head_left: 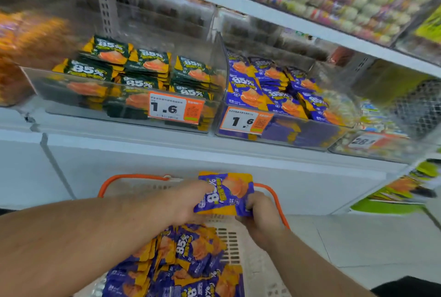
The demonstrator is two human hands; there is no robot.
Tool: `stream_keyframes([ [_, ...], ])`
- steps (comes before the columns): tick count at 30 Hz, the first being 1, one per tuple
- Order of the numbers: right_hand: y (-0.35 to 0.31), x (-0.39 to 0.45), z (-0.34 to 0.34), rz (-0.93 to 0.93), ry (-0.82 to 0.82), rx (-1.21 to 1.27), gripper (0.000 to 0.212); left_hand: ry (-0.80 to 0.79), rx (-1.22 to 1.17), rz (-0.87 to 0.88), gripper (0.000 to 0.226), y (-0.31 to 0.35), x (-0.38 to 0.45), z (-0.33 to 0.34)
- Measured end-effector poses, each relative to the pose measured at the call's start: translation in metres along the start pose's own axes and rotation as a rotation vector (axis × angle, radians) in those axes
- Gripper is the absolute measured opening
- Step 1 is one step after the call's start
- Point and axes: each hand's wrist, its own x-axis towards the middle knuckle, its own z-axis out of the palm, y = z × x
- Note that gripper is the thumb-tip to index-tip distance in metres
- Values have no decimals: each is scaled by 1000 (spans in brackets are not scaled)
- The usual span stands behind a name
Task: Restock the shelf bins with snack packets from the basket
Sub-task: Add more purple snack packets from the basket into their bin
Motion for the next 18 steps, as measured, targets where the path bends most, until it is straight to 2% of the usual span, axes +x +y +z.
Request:
stream_keyframes([
  [2,-7,0,-4,-129,52,-244,15,62,60,136,14,8,-2,6],
  [3,-9,4,-8,-221,148,-417,14,72,115,201,14,13,-5,9],
  [5,-16,8,-17,-503,347,-685,24,75,199,322,18,23,-13,14],
  [7,-25,3,-23,-831,226,-867,30,56,290,408,22,32,-21,17],
  [10,-37,-8,-24,-970,-46,-1217,50,-41,354,491,19,47,-38,21],
  [13,-53,-15,-22,-999,-60,-1233,63,-79,372,569,13,63,-52,24],
  [18,-77,-28,-13,-1197,79,-978,53,-25,305,738,14,90,-67,31],
])
